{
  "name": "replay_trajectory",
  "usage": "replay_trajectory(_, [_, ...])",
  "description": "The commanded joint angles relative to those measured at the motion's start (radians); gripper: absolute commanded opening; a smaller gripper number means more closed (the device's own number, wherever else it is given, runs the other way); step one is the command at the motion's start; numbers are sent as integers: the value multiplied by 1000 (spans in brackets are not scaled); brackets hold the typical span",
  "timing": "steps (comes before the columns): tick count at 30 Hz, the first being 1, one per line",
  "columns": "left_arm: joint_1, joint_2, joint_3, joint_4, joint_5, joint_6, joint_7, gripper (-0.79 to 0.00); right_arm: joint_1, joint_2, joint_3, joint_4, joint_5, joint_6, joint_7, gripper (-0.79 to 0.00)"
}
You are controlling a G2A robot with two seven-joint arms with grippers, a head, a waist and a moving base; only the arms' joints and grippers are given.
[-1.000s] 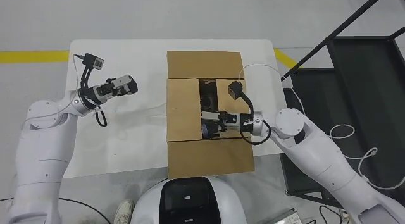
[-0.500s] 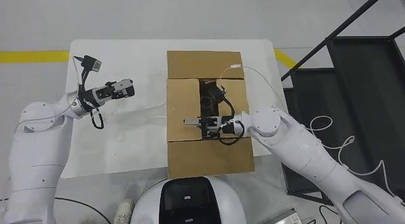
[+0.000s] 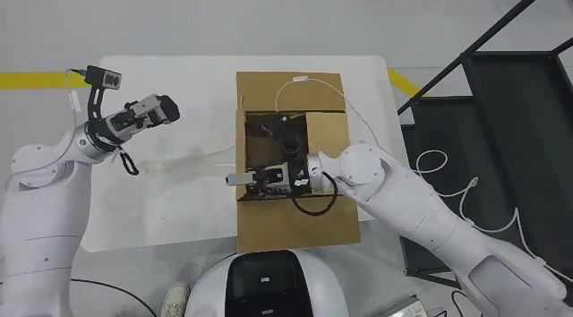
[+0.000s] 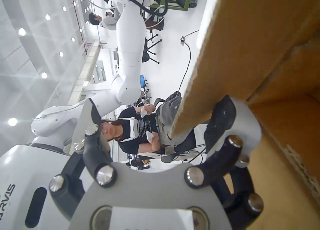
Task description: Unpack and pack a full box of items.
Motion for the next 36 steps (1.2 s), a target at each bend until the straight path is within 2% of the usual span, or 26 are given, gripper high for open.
replay_trajectory(1, [-2, 1, 0, -16, -17, 6, -4, 0, 37, -24, -50, 14, -19, 13, -15, 0])
replay_trajectory(9, [-32, 0, 50, -32, -67, 62, -52, 0, 155, -140, -224, 134, -83, 75, -112, 0])
replay_trajectory(12, [-53, -2, 93, 1, -50, 103, -102, 0, 169, -165, -243, 168, -85, 72, -116, 0])
replay_trajectory(15, [-83, -4, 139, 67, 22, 123, -102, 0, 161, -171, -235, 180, -85, 59, -106, 0])
replay_trajectory(19, [-105, -9, 195, 138, 105, 118, -77, 0, 122, -152, -191, 152, -106, 41, -84, 0])
replay_trajectory(23, [-113, -10, 219, 187, 152, 108, -44, 0, 37, -106, -98, 88, -149, 11, -87, 0])
replay_trajectory(31, [-123, -12, 274, 216, 310, 92, 57, 0, -243, 10, 222, -70, -156, -70, -75, 0])
replay_trajectory(36, [-139, -24, 342, 222, 370, 99, 85, 0, -395, 53, 400, -150, -132, -103, -51, 0])
